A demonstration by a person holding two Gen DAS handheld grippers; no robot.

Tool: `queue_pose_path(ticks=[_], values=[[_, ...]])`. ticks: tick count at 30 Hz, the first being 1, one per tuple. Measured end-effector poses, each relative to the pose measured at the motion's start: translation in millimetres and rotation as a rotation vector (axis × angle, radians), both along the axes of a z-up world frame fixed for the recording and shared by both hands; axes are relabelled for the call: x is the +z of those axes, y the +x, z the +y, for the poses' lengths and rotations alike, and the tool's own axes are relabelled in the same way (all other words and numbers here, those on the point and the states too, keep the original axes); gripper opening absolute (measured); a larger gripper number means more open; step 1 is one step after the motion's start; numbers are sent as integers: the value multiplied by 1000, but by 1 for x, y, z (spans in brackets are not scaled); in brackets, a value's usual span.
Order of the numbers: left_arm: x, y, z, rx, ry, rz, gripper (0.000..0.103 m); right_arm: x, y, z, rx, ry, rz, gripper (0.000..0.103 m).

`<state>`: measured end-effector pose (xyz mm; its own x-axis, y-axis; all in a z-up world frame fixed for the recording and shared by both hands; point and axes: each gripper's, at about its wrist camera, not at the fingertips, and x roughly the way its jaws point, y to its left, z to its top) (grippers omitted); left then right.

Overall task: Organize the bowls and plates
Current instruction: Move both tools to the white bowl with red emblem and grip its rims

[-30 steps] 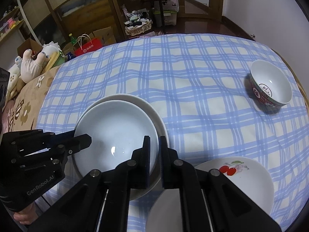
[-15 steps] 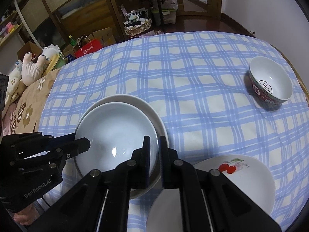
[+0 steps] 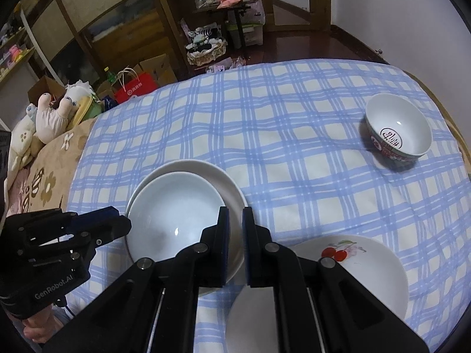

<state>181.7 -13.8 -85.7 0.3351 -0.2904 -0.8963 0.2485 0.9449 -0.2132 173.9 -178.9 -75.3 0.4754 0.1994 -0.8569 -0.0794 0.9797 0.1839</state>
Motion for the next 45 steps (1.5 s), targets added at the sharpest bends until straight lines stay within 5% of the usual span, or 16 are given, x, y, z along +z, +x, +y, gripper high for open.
queue_pose_path(ticks=[6,10,13,17,20,25,30,45], values=[[11,-11,-15,-15,30,-47,23,21,-9,-12,-29,-29,-25,11],[26,-15,-29,-34,8,-74,40,43,-19,-33,-83,-51,-84,44],[42,-16,-41,-43,15,-111,52,57,-24,-55,-134,-70,-111,54],[62,-11,-57,-57,31,-138,76,73,-27,-86,-202,-68,-134,79],[77,-8,-67,-40,23,-196,90,85,-25,-104,-224,-68,-149,87],[101,10,-91,-41,56,-253,93,107,-21,-128,-256,-57,-200,103],[117,37,-119,-73,108,-295,93,122,-13,-154,-313,-98,-257,103],[98,107,-188,-105,12,-267,93,102,33,-226,-410,-134,-246,103]])
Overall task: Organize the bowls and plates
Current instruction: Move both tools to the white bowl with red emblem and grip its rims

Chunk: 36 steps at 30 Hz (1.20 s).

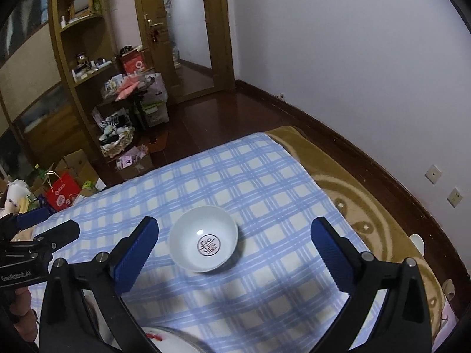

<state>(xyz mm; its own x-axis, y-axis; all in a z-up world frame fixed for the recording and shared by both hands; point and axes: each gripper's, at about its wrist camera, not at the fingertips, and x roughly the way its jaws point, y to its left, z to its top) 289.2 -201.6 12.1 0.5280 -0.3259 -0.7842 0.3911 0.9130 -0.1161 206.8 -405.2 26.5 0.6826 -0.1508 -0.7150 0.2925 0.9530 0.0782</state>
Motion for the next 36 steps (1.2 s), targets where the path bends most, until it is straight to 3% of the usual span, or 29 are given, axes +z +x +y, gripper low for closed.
queue_pose_path(ticks=[12,17,22,27,28,29,33,36], values=[[-63,47,-38,-33,-57,156,92,-57,28,-20,2,54,70,100],[-76,54,-43,-60,-42,138,92,-79,37,-25,-2,64,113,100],[-89,65,-48,-44,-47,171,91,-94,44,-27,-2,61,138,100],[-97,71,-55,-36,-56,204,73,-108,47,-29,-8,77,160,100],[-98,71,-58,-40,-52,208,66,-110,48,-30,-9,87,163,96],[-98,72,-61,-46,-48,214,63,-113,48,-29,-6,95,166,89],[-104,72,-74,-72,-22,233,54,-123,51,-28,11,135,188,78],[-114,73,-79,-73,-18,270,46,-131,53,-30,10,200,203,64]])
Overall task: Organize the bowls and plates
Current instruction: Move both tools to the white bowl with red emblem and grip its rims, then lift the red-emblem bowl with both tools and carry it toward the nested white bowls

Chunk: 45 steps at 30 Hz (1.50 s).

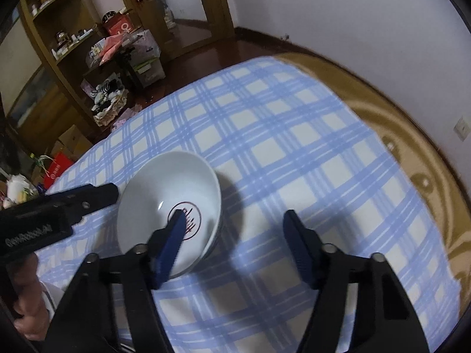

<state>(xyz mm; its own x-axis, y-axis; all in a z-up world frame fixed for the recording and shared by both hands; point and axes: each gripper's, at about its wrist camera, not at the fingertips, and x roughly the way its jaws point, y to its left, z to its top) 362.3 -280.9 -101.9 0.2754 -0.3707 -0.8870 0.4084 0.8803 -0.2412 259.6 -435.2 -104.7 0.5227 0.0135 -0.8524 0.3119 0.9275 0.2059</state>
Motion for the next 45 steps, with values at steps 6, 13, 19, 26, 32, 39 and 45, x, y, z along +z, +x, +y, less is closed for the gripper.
queue_pose_path(ticks=[6,13,19,26,32,39,45], values=[[-23,-1,-11,-21,60,31,37,-16,1,-6,3,120,41,33],[-33,-12,-21,-61,61,-1,12,-18,2,-2,3,163,30,14],[-25,-21,-17,-48,66,-8,10,-7,1,6,16,108,23,11],[1,-36,-4,-33,53,-45,10,21,-13,21,60,56,-13,11],[22,-54,14,-46,13,-50,11,47,-34,33,60,52,-55,11],[48,-85,50,-18,24,-94,10,66,-60,66,105,52,-74,11],[71,-115,93,51,26,-125,11,88,-82,102,138,45,-119,11]])
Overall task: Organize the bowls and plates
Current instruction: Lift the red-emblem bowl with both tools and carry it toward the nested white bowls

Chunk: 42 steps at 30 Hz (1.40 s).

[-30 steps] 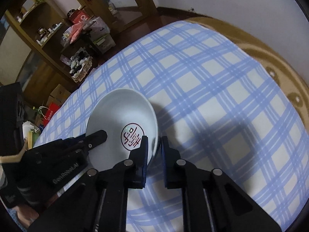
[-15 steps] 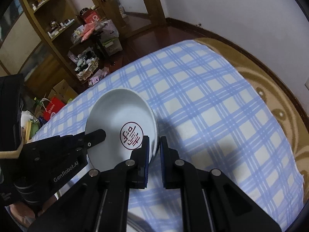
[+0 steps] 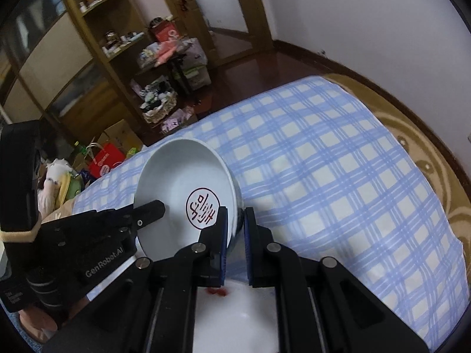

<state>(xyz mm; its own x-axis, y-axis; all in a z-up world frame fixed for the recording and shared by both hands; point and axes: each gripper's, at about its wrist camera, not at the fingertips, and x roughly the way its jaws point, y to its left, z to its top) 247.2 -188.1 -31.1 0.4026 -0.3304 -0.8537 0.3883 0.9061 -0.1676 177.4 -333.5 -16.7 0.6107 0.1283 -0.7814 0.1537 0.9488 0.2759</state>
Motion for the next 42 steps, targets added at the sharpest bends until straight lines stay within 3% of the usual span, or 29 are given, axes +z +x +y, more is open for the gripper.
queue_pose_path(ticks=[12,20,25,33,42], values=[[31,-50,87,125,0,-53,12,31,-33,81,118,-34,-80,11],[35,-72,125,158,20,-55,12,34,-47,120,182,-32,-87,11],[36,-82,136,179,69,-112,11,26,-48,134,211,-14,-78,10],[-4,-80,152,193,-19,-7,12,5,-42,140,223,2,-47,10],[-36,-74,167,221,-10,40,11,-25,-30,153,255,13,8,10]])
